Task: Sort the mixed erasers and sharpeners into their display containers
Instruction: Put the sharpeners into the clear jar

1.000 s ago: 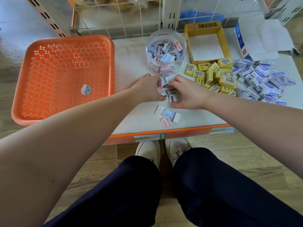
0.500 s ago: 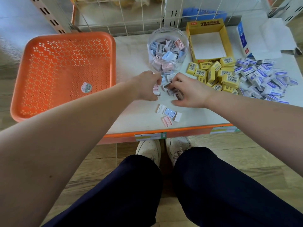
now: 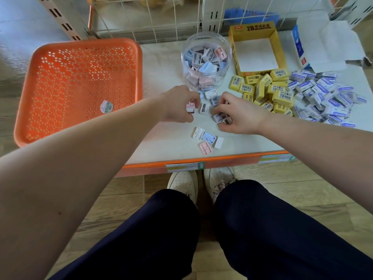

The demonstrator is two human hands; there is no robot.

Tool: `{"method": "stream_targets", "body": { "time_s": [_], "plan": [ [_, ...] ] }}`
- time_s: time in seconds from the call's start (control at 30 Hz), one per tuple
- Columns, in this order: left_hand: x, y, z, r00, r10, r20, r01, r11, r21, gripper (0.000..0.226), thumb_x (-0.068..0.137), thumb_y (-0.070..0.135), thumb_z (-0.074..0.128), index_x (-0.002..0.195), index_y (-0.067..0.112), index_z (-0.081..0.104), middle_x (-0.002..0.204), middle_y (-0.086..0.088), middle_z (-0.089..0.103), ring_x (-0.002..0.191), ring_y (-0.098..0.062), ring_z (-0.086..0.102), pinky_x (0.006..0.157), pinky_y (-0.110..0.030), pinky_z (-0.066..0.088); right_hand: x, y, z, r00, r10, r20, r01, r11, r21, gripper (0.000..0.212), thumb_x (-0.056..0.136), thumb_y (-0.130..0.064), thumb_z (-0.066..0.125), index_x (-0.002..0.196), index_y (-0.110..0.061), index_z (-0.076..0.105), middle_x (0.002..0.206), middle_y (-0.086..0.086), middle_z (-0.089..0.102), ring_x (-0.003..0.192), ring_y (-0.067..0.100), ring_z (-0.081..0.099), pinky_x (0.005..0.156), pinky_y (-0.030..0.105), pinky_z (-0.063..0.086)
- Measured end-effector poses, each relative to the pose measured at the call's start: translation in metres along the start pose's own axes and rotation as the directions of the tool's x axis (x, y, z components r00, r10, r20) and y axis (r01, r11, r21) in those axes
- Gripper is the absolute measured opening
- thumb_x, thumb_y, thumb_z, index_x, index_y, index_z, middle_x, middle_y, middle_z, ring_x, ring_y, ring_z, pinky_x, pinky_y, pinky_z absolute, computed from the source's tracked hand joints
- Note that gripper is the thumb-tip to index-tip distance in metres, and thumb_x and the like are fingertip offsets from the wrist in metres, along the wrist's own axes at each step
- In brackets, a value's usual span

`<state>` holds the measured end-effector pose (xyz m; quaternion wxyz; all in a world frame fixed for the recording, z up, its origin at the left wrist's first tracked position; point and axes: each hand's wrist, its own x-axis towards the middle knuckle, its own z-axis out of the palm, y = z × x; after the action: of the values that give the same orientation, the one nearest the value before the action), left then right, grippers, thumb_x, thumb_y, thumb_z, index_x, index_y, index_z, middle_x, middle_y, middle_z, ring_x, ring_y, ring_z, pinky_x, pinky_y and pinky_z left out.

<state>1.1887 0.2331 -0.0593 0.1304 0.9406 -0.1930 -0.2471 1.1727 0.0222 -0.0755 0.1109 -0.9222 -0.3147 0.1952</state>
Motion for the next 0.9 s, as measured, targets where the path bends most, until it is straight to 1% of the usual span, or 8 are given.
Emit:
{"method": "stream_targets", "body": {
  "time_s": [0.1,0.2,0.3,0.37,0.53,0.7,0.8,0.9],
  "plan": [
    [0.000,0.000,0.000,1.000,-0.002,-0.009,0.002,1.000,-0.003,0.037,0.077,0.023,0.066,0.113,0.022,0.057,0.108,-0.006,0.050,0.102,-0.024,0.047,0.089,-0.036,0.041,-0.002,0.000,-0.001,1.000,0.002,-0.007,-0.002,0.998,-0.069,0.040,0.085,-0.032,0.061,0.121,-0.016,0.058,0.116,0.007,0.044,0.087,0.027,0.055,0.072,0.037,0.047],
    [-0.002,0.002,-0.004,0.999,-0.001,-0.040,-0.001,0.999,-0.046,0.037,0.076,0.021,0.066,0.112,0.021,0.057,0.097,0.002,0.047,0.092,-0.017,0.046,0.081,-0.027,0.035,-0.003,0.001,0.000,1.000,0.011,-0.007,-0.011,0.999,-0.036,0.039,0.086,-0.030,0.061,0.122,-0.015,0.058,0.116,0.008,0.046,0.095,0.027,0.055,0.080,0.037,0.046],
    [-0.005,0.005,-0.011,0.998,-0.024,-0.053,0.013,0.980,-0.199,0.029,0.076,0.017,0.066,0.102,0.027,0.058,0.090,0.011,0.050,0.073,-0.007,0.048,0.073,-0.019,0.031,-0.002,0.000,0.000,0.997,-0.002,-0.074,0.003,1.000,0.013,0.035,0.084,-0.022,0.065,0.116,-0.009,0.062,0.112,0.013,0.052,0.097,0.030,0.056,0.083,0.035,0.045],
    [-0.005,0.008,-0.015,0.997,-0.037,-0.072,0.013,0.952,-0.306,0.030,0.075,0.018,0.068,0.098,0.034,0.057,0.100,0.010,0.054,0.070,-0.007,0.054,0.072,-0.018,0.035,0.000,0.001,-0.004,0.984,0.016,-0.179,-0.007,0.999,0.050,0.034,0.083,-0.015,0.067,0.115,-0.004,0.062,0.111,0.017,0.055,0.099,0.032,0.057,0.084,0.035,0.044],
    [0.001,0.013,-0.030,0.996,-0.031,-0.086,-0.019,0.850,-0.526,0.031,0.076,0.012,0.069,0.097,0.032,0.058,0.102,0.004,0.053,0.058,-0.005,0.053,0.068,-0.017,0.046,0.008,0.003,-0.027,0.904,0.154,-0.398,-0.098,0.983,0.157,0.036,0.086,-0.013,0.063,0.122,-0.008,0.059,0.120,0.014,0.053,0.107,0.029,0.053,0.092,0.033,0.040],
    [0.001,0.014,-0.042,0.995,-0.025,-0.092,-0.033,0.816,-0.577,0.029,0.077,0.009,0.068,0.100,0.026,0.059,0.092,0.010,0.049,0.059,-0.009,0.056,0.068,-0.023,0.052,0.019,0.001,-0.054,0.764,0.275,-0.584,-0.121,0.949,0.290,0.034,0.087,-0.018,0.062,0.120,-0.010,0.060,0.119,0.012,0.055,0.103,0.018,0.053,0.088,0.006,0.027],
    [-0.001,0.009,-0.052,0.994,-0.041,-0.099,-0.029,0.787,-0.617,0.028,0.082,0.003,0.065,0.101,0.023,0.059,0.095,0.007,0.050,0.066,-0.008,0.059,0.067,-0.023,0.057,0.030,0.003,-0.069,0.682,0.347,-0.643,-0.139,0.926,0.352,0.036,0.087,-0.025,0.061,0.121,-0.012,0.060,0.122,0.008,0.055,0.112,0.016,0.050,0.089,0.002,0.023],
    [0.000,0.006,-0.061,0.981,-0.044,-0.189,-0.077,0.805,-0.589,0.031,0.081,0.005,0.066,0.107,0.020,0.059,0.102,0.007,0.052,0.067,-0.015,0.059,0.069,-0.026,0.056,0.040,-0.002,-0.072,0.665,0.338,-0.666,-0.120,0.929,0.351,0.036,0.085,-0.025,0.062,0.119,-0.012,0.061,0.119,0.008,0.056,0.106,0.011,0.051,0.088,0.001,0.026]
  ]
}}
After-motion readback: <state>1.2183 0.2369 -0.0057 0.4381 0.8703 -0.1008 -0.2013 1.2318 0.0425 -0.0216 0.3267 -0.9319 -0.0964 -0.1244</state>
